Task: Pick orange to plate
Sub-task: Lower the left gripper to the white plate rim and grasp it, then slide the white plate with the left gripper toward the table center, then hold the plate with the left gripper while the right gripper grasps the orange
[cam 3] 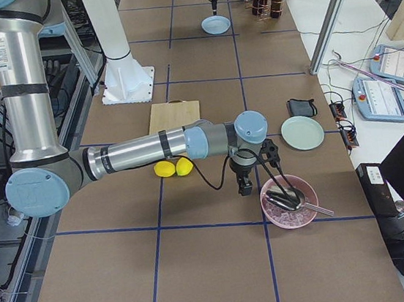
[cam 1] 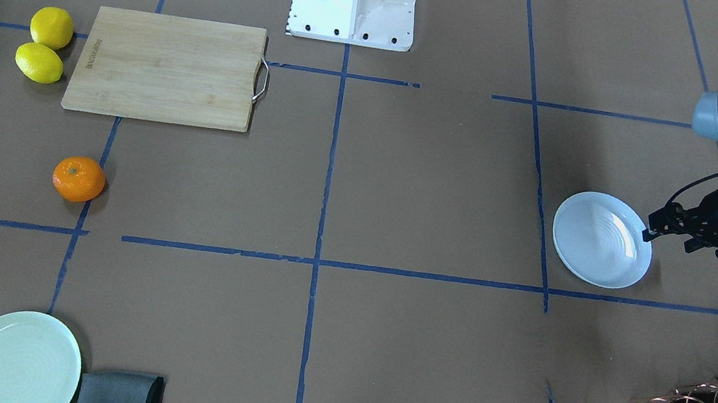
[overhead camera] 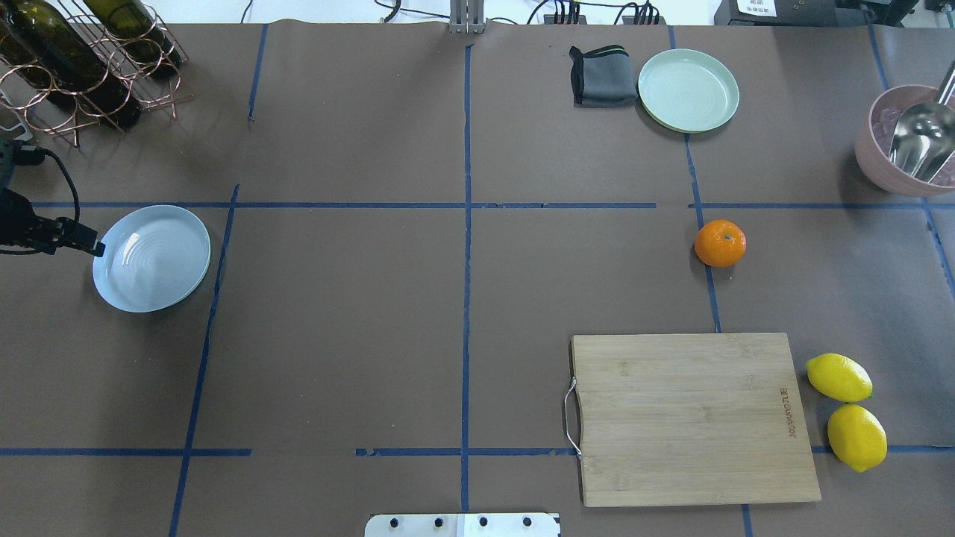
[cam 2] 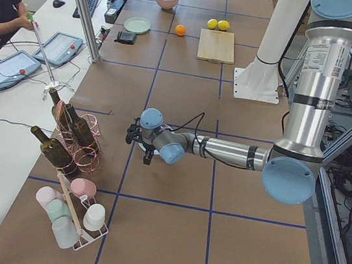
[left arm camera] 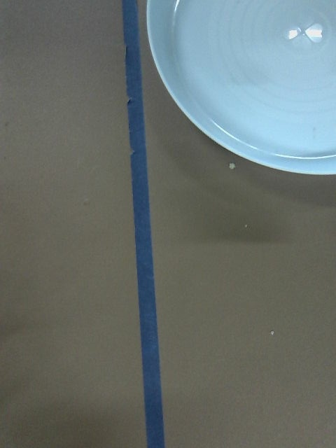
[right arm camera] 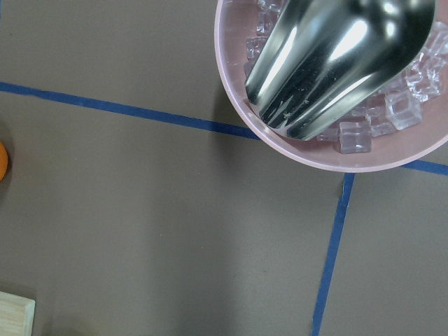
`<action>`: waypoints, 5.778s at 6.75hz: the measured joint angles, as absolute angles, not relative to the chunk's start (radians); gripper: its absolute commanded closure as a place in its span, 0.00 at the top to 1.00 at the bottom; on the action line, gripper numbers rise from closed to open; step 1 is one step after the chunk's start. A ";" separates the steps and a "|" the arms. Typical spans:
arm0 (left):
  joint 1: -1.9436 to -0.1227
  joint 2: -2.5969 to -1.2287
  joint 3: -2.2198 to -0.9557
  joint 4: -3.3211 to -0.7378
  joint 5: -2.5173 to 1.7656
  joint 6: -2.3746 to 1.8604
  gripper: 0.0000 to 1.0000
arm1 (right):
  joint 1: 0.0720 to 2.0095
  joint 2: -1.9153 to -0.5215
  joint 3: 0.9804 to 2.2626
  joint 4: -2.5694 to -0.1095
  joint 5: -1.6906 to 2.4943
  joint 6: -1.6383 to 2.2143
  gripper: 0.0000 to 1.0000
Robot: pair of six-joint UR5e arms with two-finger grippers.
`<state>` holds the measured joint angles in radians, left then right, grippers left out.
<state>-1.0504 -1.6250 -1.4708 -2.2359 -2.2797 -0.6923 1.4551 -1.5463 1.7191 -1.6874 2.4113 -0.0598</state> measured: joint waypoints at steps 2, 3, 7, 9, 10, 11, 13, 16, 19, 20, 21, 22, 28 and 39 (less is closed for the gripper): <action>-1.048 -1.626 -1.468 -2.236 -2.280 -0.692 0.89 | 1.453 -1.546 1.717 -1.687 2.412 -0.059 1.00; -1.040 -1.626 -1.466 -2.236 -2.280 -0.693 0.89 | 1.452 -1.546 1.717 -1.687 2.413 -0.059 1.00; -1.001 -1.640 -1.449 -2.235 -2.275 -0.691 0.00 | 1.450 -1.546 1.717 -1.687 2.416 -0.058 1.00; -1.000 -1.642 -1.459 -2.236 -2.282 -0.692 0.00 | 1.450 -1.546 1.718 -1.687 2.416 -0.058 1.00; -1.000 -1.648 -1.484 -2.233 -2.298 -0.698 0.00 | 1.450 -1.546 1.719 -1.687 2.416 -0.058 1.00; -1.000 -1.670 -1.516 -2.228 -2.341 -0.730 0.00 | 1.450 -1.546 1.722 -1.687 2.420 -0.057 1.00; -0.972 -1.808 -1.538 -2.234 -2.411 -0.949 0.00 | 1.450 -1.545 1.726 -1.686 2.439 -0.056 1.00; -0.744 -2.073 -1.505 -2.254 -2.303 -1.301 0.00 | 1.449 -1.543 1.734 -1.686 2.454 -0.055 1.00; -0.632 -2.186 -1.392 -2.321 -2.150 -1.374 0.01 | 1.433 -1.541 1.755 -1.686 2.457 -0.054 1.00; -0.611 -2.200 -1.373 -2.333 -2.127 -1.380 0.66 | 1.423 -1.539 1.759 -1.686 2.460 -0.053 1.00; -0.597 -2.203 -1.367 -2.343 -2.118 -1.381 0.96 | 1.413 -1.536 1.760 -1.686 2.463 -0.050 1.00; -0.592 -2.201 -1.367 -2.367 -2.115 -1.381 0.99 | 1.391 -1.525 1.763 -1.685 2.462 -0.013 1.00; -0.582 -2.191 -1.405 -2.448 -2.085 -1.513 0.99 | 0.956 -1.439 1.790 -1.283 2.125 0.873 1.00; -0.572 -2.191 -1.416 -2.450 -2.063 -1.517 0.99 | 0.834 -1.325 1.631 -1.246 2.037 0.972 0.99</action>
